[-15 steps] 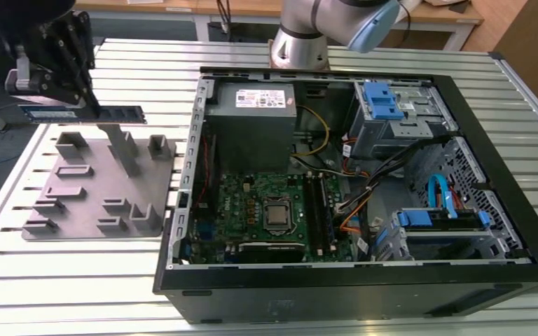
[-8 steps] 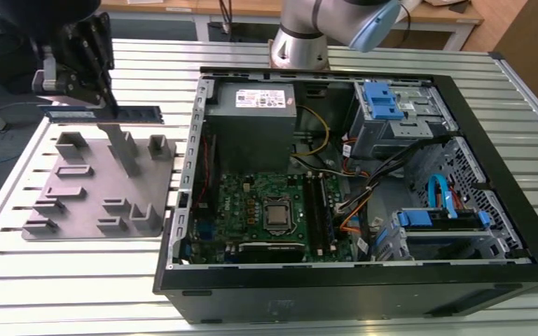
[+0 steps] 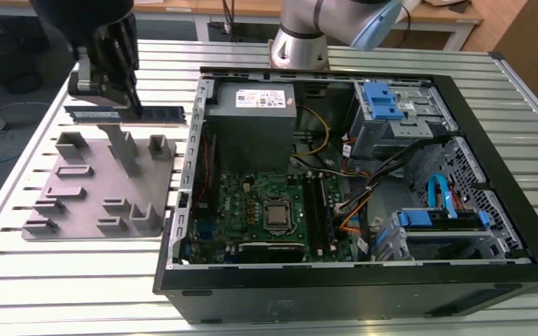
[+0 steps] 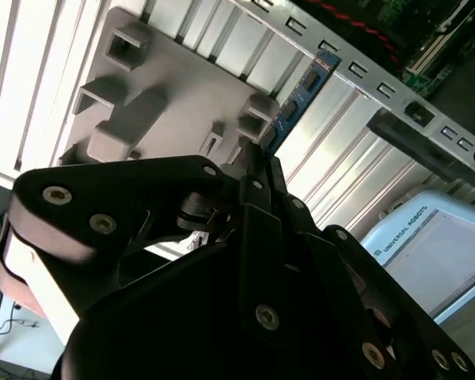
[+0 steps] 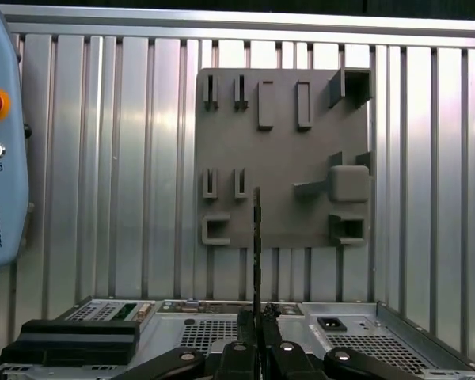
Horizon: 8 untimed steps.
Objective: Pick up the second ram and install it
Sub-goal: 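Pick up the second ram and move it above second insertion slot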
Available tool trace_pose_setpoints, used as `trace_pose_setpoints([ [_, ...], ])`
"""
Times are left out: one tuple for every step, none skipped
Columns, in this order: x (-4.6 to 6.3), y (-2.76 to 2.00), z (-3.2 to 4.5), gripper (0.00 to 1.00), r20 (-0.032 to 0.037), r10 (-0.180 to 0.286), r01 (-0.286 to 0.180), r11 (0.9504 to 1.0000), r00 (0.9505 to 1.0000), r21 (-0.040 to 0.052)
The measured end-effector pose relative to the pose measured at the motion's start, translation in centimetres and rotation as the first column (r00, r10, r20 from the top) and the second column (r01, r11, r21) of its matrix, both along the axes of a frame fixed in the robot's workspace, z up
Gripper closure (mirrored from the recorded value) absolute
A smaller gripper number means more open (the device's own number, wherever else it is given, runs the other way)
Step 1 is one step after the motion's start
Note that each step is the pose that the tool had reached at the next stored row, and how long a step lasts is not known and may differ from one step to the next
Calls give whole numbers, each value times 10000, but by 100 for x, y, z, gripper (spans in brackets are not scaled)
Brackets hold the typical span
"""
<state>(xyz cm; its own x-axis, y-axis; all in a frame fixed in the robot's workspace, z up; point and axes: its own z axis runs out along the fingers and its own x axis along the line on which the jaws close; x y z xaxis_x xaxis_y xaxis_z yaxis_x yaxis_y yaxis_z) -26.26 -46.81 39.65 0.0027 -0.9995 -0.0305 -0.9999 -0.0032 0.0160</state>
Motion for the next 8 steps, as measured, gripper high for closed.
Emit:
trace_pose_setpoints([
  [35,0,0,86,-1,0,0,10000,10000,1],
  [68,0,-1,86,-1,0,0,10000,10000,1],
  [102,0,-1,86,-2,0,0,10000,10000,1],
  [137,0,-1,86,-3,1,-1,10000,10000,1],
  [169,0,-1,86,-3,0,0,10000,10000,1],
  [200,0,-1,86,-4,0,0,10000,10000,1],
  [231,0,-1,86,-5,0,0,10000,10000,1],
  [261,0,0,86,-6,0,0,10000,10000,1],
])
